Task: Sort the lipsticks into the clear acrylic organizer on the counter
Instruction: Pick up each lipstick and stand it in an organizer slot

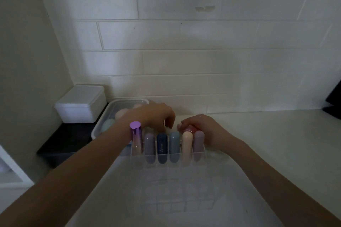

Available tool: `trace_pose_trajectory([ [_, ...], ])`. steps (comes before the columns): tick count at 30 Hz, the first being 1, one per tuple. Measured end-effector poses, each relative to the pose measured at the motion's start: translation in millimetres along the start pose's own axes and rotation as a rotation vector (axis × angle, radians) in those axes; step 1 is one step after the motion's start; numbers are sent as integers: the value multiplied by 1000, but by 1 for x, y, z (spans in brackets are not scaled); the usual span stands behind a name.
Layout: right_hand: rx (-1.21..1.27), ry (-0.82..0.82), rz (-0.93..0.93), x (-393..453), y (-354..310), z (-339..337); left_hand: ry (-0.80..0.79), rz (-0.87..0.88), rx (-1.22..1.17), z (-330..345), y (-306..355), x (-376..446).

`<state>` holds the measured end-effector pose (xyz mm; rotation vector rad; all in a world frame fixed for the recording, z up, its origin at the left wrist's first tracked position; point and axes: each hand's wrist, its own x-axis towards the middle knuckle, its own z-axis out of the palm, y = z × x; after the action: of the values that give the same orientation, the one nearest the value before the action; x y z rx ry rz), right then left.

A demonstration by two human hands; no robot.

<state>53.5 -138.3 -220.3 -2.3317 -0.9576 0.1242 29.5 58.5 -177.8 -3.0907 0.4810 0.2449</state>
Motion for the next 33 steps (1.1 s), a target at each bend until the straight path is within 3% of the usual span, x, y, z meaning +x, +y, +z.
trace_pose_trajectory([
  [3,3,-53,-4,2,1,1,21,-3,5,5,0,5],
  [6,41,57,0,3,1,4,81,10,-73,2,-4,4],
  [9,294,144,6,1,-5,-6,206,13,-229,-11,-9,-7],
  [15,534,245,-44,-2,-34,-38,497,-11,-627,-41,-1,-39],
  [21,854,412,-86,-12,-69,-50,710,44,-736,-66,29,-74],
  [26,914,454,-166,-37,-87,-48,729,14,-1003,-64,25,-110],
  [33,806,328,-165,-67,-110,-36,755,77,-1208,-43,21,-147],
])
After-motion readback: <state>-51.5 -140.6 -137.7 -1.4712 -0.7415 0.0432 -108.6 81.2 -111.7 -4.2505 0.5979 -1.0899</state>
